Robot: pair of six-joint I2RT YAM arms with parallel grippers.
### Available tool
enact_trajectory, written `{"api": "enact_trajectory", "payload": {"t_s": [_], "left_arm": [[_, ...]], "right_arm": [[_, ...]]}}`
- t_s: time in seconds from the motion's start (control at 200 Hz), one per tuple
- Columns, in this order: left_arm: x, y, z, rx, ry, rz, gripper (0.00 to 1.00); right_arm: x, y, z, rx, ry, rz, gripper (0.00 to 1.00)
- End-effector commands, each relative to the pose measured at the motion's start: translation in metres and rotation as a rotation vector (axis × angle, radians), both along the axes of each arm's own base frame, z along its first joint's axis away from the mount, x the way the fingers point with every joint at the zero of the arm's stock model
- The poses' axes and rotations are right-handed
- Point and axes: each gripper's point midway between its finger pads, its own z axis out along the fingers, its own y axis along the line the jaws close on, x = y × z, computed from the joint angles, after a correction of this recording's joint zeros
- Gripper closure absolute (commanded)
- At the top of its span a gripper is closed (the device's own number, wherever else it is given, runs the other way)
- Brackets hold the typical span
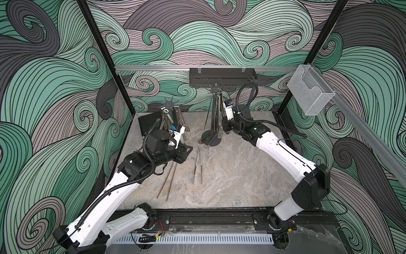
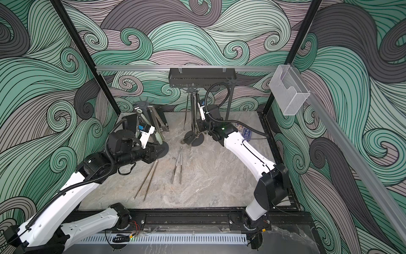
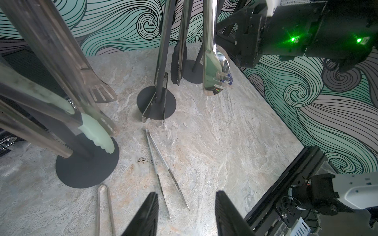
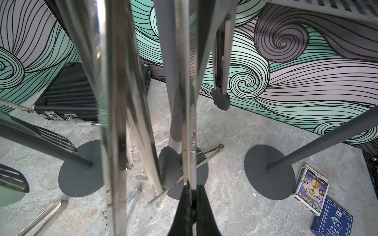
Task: Hang food tongs on kitchen utensil racks
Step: Hang the food tongs on the rack.
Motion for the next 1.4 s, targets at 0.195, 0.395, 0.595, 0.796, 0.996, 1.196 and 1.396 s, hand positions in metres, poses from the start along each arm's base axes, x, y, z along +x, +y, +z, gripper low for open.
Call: {"api": "enact_trajectory", "payload": {"t_s": [0.195,0.395,0.595,0.796,0.996,1.196,1.396], "left_arm": [[-0.002,0.007,0.01,0.002,-0.038,0.01,0.54],[0.0,0.006,0.01,0.005,-0.04,0.01,0.54],[0.0,0.006,0.011,0.007,-0.043,0.01,0.54],[0.0,0.007,0.012,0.008,-0.046,0.011,0.54],[0.0,0.007,0.012,0.011,-0.048,0.011,0.54],[0.001,0.007,0.011,0.015,-0.047,0.009,0.54],[0.001,0.007,0.01,0.02,-0.049,0.009,0.54]], "right_arm": [[0.001,0.003,-0.014,-0.007,0.034,-0.01,1.0],[0.003,0.005,-0.011,-0.009,0.03,-0.008,1.0],[0.005,0.006,-0.01,-0.012,0.03,-0.006,0.99],[0.007,0.009,-0.008,-0.008,0.03,0.0,0.93],[0.007,0.009,-0.007,-0.004,0.03,-0.001,0.85],[0.007,0.009,-0.004,-0.004,0.024,0.0,0.83],[0.008,0.01,0.0,0.004,0.019,0.003,0.81]]}}
